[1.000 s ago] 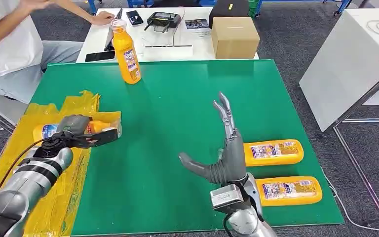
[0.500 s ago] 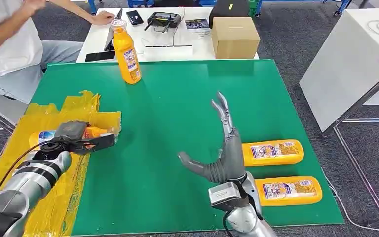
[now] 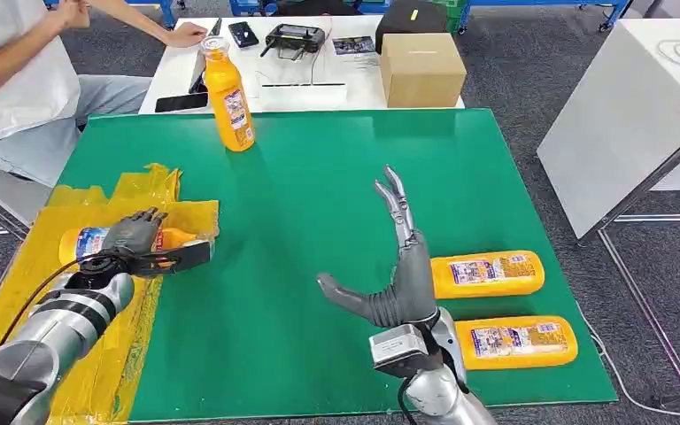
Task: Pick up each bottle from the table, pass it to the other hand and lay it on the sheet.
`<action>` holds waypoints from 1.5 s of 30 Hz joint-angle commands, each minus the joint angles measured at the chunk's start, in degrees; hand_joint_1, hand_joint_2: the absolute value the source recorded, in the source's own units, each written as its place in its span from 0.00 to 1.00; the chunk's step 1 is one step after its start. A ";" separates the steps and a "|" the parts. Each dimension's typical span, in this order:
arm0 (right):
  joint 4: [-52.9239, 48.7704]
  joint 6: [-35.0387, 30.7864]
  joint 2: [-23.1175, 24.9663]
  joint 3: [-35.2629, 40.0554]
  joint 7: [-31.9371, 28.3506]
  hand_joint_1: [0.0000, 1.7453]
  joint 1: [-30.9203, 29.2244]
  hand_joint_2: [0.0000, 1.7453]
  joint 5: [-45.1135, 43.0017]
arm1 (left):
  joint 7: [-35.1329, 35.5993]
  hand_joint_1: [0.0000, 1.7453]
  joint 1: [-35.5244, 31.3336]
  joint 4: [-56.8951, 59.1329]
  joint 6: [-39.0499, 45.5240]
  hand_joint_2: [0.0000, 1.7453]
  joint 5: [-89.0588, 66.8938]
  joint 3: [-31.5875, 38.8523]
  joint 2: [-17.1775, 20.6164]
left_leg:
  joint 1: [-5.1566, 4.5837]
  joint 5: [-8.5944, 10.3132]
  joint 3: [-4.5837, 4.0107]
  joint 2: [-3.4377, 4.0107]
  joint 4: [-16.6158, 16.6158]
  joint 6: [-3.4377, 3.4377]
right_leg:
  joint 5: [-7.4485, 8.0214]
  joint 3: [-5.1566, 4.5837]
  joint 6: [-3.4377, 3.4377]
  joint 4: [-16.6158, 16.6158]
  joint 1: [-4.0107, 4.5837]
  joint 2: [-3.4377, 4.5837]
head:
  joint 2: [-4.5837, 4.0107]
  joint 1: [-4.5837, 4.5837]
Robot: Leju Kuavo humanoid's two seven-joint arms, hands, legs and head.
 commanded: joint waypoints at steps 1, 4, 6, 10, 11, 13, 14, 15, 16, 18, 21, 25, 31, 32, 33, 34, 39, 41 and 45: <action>3.39 -0.23 -0.99 1.08 0.63 0.00 -1.93 1.00 -0.12 | -1.98 0.00 0.64 2.48 2.51 1.00 1.73 2.62 -2.24 | 0.03 -0.04 0.21 0.04 -0.08 -0.02 | -0.01 0.21 -0.04 -0.12 0.03 0.05 | 0.00 0.00; 3.28 -0.24 -1.15 0.94 0.63 0.00 -1.54 1.00 -0.12 | -6.52 0.00 2.25 0.00 2.56 1.00 4.96 4.63 -2.64 | 0.02 -0.04 0.17 0.02 -0.07 -0.01 | -0.01 0.18 -0.04 -0.11 0.02 0.03 | 0.00 0.00; 3.35 -0.24 -1.24 0.84 0.61 0.00 -1.39 1.00 -0.19 | -8.90 0.00 3.41 -2.09 1.88 1.00 6.58 5.17 -2.62 | 0.01 -0.03 0.13 0.00 -0.06 0.00 | -0.01 0.13 -0.02 -0.09 0.01 0.00 | 0.00 0.00; 3.42 -0.35 -1.26 0.66 0.59 0.00 -1.27 1.00 -0.21 | -11.01 0.00 4.43 -4.60 1.13 1.00 7.91 5.03 -2.45 | 0.05 -0.06 0.19 0.02 -0.07 -0.01 | -0.02 0.21 -0.04 -0.13 0.05 0.02 | 0.00 0.00; 3.40 -0.36 -1.27 0.55 0.58 0.00 -1.18 1.00 -0.29 | -11.87 0.00 4.99 -6.04 0.83 1.00 8.59 4.79 -2.28 | 0.03 -0.05 0.16 0.02 -0.06 -0.01 | -0.02 0.17 -0.03 -0.11 0.04 0.01 | 0.00 0.00; 3.37 -0.38 -1.29 0.32 0.58 0.00 -0.97 1.00 -0.30 | -12.38 0.00 5.84 -8.57 0.57 1.00 9.11 4.20 -1.97 | 0.03 -0.06 0.19 0.04 -0.08 -0.01 | -0.02 0.18 -0.04 -0.12 0.03 0.05 | 0.00 0.00; 3.35 -0.38 -1.28 0.20 0.57 0.00 -0.83 1.00 -0.28 | -12.51 0.00 6.31 -10.19 0.21 1.00 9.45 3.77 -1.73 | 0.07 -0.09 0.27 0.05 -0.10 -0.03 | -0.03 0.27 -0.07 -0.17 0.07 0.07 | 0.00 -0.02; 3.33 -0.37 -1.27 0.15 0.56 0.00 -0.78 1.00 -0.27 | -12.53 0.00 6.51 -10.92 -0.01 1.00 9.62 3.56 -1.59 | 0.03 -0.03 0.08 -0.01 -0.04 -0.01 | -0.01 0.08 -0.03 -0.08 0.03 0.00 | 0.00 0.00; 3.31 -0.38 -1.28 0.09 0.54 0.00 -0.67 1.00 -0.26 | -12.55 0.00 6.70 -11.56 -0.30 1.00 9.93 3.46 -1.47 | 0.07 -0.07 0.16 -0.03 -0.05 -0.02 | -0.04 0.18 -0.05 -0.13 0.08 -0.02 | 0.00 0.00; 3.31 -0.38 -1.28 0.09 0.54 0.00 -0.67 1.00 -0.26 | -12.55 0.00 6.70 -11.56 -0.30 1.00 9.93 3.46 -1.47 | 0.02 -0.03 0.06 0.00 -0.03 -0.01 | -0.01 0.04 -0.02 -0.06 0.02 -0.01 | 0.00 0.02; 3.31 -0.38 -1.28 0.09 0.54 0.00 -0.67 1.00 -0.26 | -12.55 0.00 6.70 -11.56 -0.30 1.00 9.93 3.46 -1.47 | 0.08 -0.09 0.16 0.02 -0.03 -0.02 | -0.04 0.17 -0.06 -0.11 0.08 0.03 | 0.00 0.00; 3.26 -0.41 -1.24 0.11 0.54 0.00 -0.60 1.00 -0.25 | -12.56 0.00 6.72 -11.63 -0.43 1.00 10.02 3.41 -1.36 | 0.06 -0.07 0.11 0.00 -0.02 -0.02 | -0.04 0.11 -0.05 -0.09 0.07 0.01 | 0.00 0.00; 3.45 -0.33 -1.10 -0.17 0.49 0.00 -0.36 1.00 -0.15 | -12.91 0.00 8.22 -14.13 0.02 1.00 12.52 3.69 -0.58 | 0.03 -0.04 0.04 0.02 -0.01 -0.01 | -0.01 0.02 -0.03 -0.05 0.04 0.02 | 0.00 0.00; 3.41 -0.39 -1.08 -0.24 0.48 0.00 -0.31 1.00 -0.11 | -13.37 0.00 8.77 -15.33 0.33 1.00 13.28 3.89 -0.56 | 0.06 -0.07 0.11 0.03 -0.02 -0.02 | -0.03 0.10 -0.04 -0.09 0.06 0.04 | 0.00 0.00; 3.39 -0.40 -1.08 -0.28 0.47 0.00 -0.28 1.00 -0.08 | -13.52 0.00 9.11 -16.19 0.87 1.00 13.59 4.04 -0.60 | 0.04 -0.05 0.07 0.03 -0.02 -0.02 | -0.02 0.06 -0.03 -0.08 0.05 0.04 | 0.00 0.00; 3.31 -0.37 -1.09 -0.29 0.47 0.00 -0.25 1.00 -0.06 | -13.45 0.00 9.37 -17.01 0.76 1.00 13.64 3.82 -0.60 | 0.07 -0.08 0.13 0.04 -0.03 -0.02 | -0.03 0.13 -0.05 -0.11 0.08 0.05 | 0.00 0.00; 3.00 -0.23 -1.06 -0.61 0.69 0.00 0.05 1.00 0.32 | -13.01 0.00 11.23 -21.49 4.65 1.00 14.61 5.27 -1.28 | 0.04 -0.04 0.03 0.00 -0.01 -0.01 | -0.02 0.03 -0.03 -0.07 0.04 0.01 | 0.00 0.00; 2.80 -0.28 -1.06 -0.82 0.71 0.00 0.36 1.00 0.64 | -13.24 0.00 12.92 -25.99 5.60 1.00 16.09 6.42 -1.54 | 0.05 -0.06 0.04 0.00 -0.01 -0.01 | -0.03 0.05 -0.03 -0.07 0.06 0.00 | 0.00 0.00; 2.64 -0.46 -1.13 -1.22 0.78 0.00 0.68 1.00 1.10 | -15.23 0.00 15.78 -33.70 4.49 1.00 21.19 8.53 -1.58 | 0.03 -0.04 0.00 -0.01 -0.01 -0.01 | -0.02 -0.01 -0.03 -0.06 0.04 -0.01 | 0.00 0.00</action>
